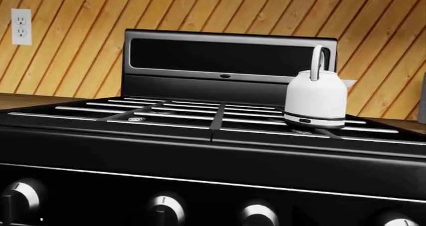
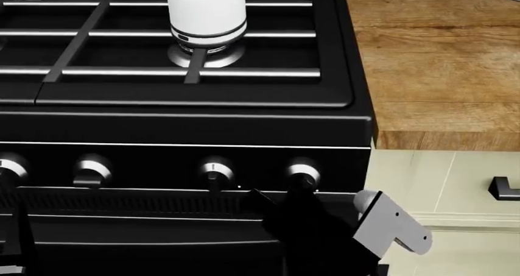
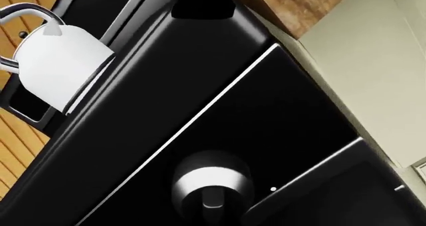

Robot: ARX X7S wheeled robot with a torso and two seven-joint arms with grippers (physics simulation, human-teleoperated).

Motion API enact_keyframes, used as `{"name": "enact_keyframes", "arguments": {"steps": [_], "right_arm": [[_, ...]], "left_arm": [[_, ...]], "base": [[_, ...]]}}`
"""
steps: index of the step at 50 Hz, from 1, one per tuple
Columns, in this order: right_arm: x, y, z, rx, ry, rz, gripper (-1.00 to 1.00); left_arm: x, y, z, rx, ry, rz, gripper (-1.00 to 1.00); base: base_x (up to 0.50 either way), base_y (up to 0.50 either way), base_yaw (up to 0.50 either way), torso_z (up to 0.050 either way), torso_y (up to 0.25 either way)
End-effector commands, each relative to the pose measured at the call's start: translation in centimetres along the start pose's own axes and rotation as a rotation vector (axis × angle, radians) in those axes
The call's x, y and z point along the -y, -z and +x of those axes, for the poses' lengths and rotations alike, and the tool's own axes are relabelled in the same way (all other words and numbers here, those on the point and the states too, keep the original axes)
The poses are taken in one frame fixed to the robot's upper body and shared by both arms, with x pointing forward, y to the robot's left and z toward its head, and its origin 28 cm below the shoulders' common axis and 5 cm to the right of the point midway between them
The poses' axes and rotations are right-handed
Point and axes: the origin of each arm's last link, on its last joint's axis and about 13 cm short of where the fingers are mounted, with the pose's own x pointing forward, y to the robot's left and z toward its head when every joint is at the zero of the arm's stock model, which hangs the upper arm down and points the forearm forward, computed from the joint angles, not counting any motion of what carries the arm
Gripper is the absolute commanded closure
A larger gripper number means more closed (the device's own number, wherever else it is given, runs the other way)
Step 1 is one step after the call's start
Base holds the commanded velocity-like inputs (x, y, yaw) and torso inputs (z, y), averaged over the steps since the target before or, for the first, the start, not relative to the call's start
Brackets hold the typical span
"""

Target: Turn off the front right burner of the stove.

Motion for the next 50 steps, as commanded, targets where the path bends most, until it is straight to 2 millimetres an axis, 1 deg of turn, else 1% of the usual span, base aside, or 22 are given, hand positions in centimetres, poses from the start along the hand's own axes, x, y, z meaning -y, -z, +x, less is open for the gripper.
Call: {"name": "enact_keyframes", "arguments": {"steps": [1,5,20,50], "right_arm": [[-3.42,-1.65,0.43,0.040,-0.258,0.160,1.00],[-3.48,-1.81,0.54,0.036,-0.267,0.228,1.00],[-3.58,-1.84,0.62,0.021,-0.271,0.283,1.00],[-3.54,-2.09,0.72,-0.004,-0.296,0.444,1.00]], "left_arm": [[0.04,-0.06,-0.01,-0.002,0.002,0.001,-1.00],[0.06,-0.17,0.01,-0.003,0.002,0.003,-1.00],[-0.01,0.27,-0.10,-0.007,0.001,0.000,-1.00],[-0.08,0.15,-0.24,-0.009,-0.001,0.004,-1.00]], "base": [[0.01,0.00,0.01,0.000,0.000],[0.02,0.00,0.01,0.000,0.000],[0.02,0.00,0.01,0.001,0.000],[0.02,0.01,0.02,0.000,0.000]]}}
